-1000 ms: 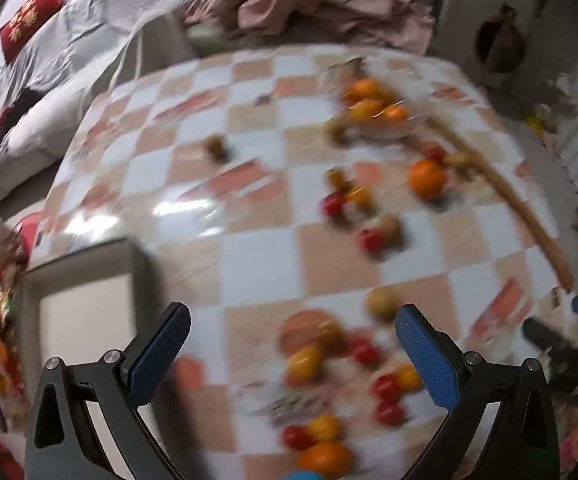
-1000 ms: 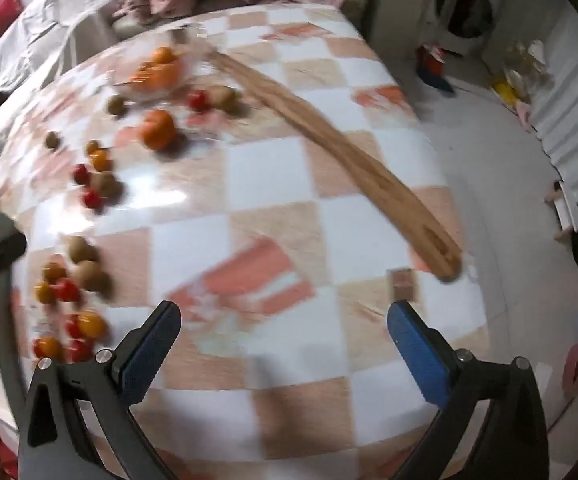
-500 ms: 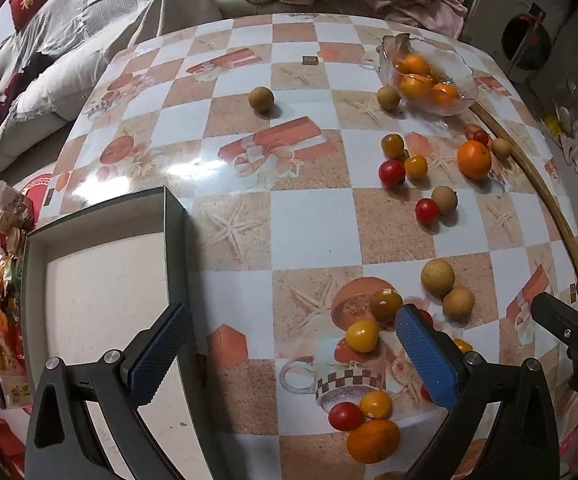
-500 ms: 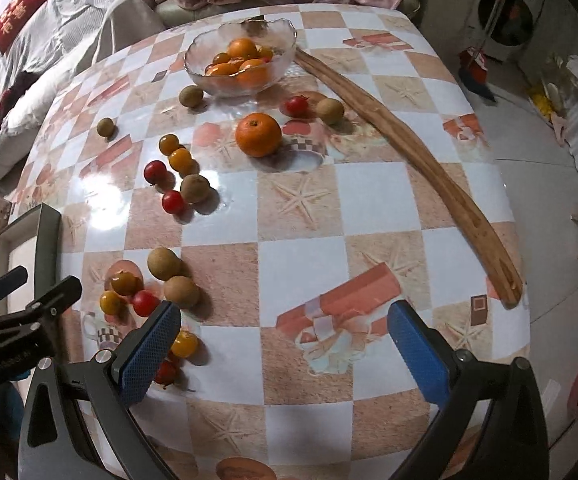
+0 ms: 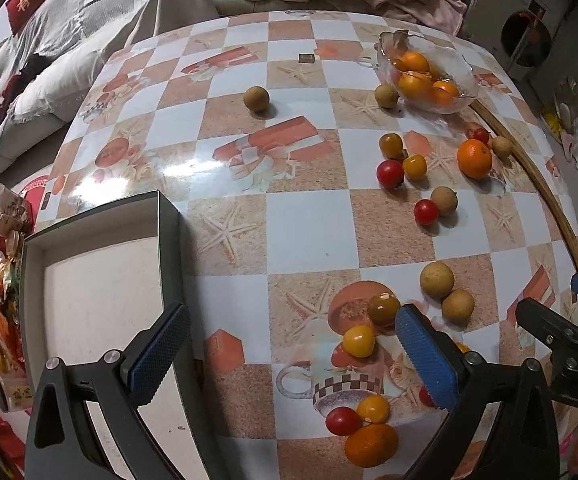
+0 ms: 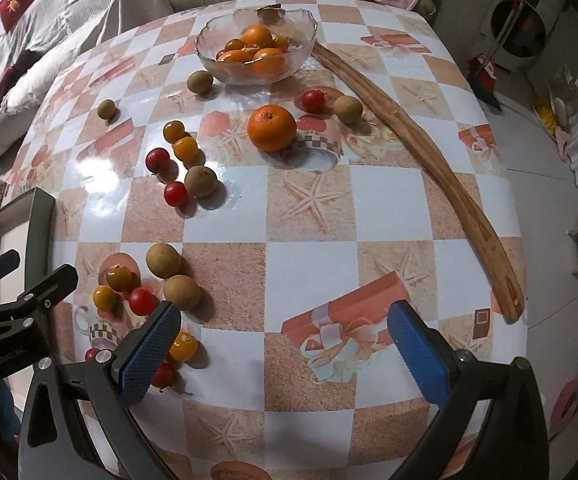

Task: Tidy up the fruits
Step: 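Move both tools over the scattered fruits on the table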

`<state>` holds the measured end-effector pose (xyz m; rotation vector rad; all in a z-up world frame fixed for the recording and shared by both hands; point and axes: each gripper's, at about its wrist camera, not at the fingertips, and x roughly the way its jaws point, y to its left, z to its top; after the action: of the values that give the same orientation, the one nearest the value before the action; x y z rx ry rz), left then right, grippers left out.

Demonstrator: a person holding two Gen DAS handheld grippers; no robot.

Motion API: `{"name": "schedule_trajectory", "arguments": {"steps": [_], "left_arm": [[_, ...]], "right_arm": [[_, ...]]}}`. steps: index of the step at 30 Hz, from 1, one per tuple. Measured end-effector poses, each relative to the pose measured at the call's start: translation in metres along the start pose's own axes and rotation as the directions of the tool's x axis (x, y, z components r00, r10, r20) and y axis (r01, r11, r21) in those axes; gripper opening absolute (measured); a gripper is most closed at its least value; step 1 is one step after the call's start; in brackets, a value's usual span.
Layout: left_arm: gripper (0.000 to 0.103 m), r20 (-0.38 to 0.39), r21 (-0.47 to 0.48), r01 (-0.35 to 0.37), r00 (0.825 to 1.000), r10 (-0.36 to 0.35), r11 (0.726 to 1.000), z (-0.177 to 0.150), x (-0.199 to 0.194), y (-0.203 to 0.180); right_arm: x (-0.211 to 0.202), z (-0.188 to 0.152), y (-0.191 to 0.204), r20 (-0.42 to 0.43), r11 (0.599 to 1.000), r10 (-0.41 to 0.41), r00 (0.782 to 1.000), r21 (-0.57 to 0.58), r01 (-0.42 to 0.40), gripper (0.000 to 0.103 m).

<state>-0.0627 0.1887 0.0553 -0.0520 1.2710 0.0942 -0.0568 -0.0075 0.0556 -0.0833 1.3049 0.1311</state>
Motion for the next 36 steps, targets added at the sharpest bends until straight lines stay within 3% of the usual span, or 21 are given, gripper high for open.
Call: {"name": "schedule_trajectory", "arguments": {"steps": [29,36], "left_arm": [[0.103,0.004,0.007,-0.001,1.000,0.001,1.000,0.007,0.004,0.005],[0.103,-0.009,0.036,-0.005,1.000,0.005,0.999,0.006,0.006,0.006]], "right_arm": [[0.008,0.007,0.006,-0.020,1.000,0.013,1.000,0.005,-0.013,0.103],[0.006,0.005,0.006,-0.013,0.998,0.063,0.998,-0.007,-0.063,0.103]]}}
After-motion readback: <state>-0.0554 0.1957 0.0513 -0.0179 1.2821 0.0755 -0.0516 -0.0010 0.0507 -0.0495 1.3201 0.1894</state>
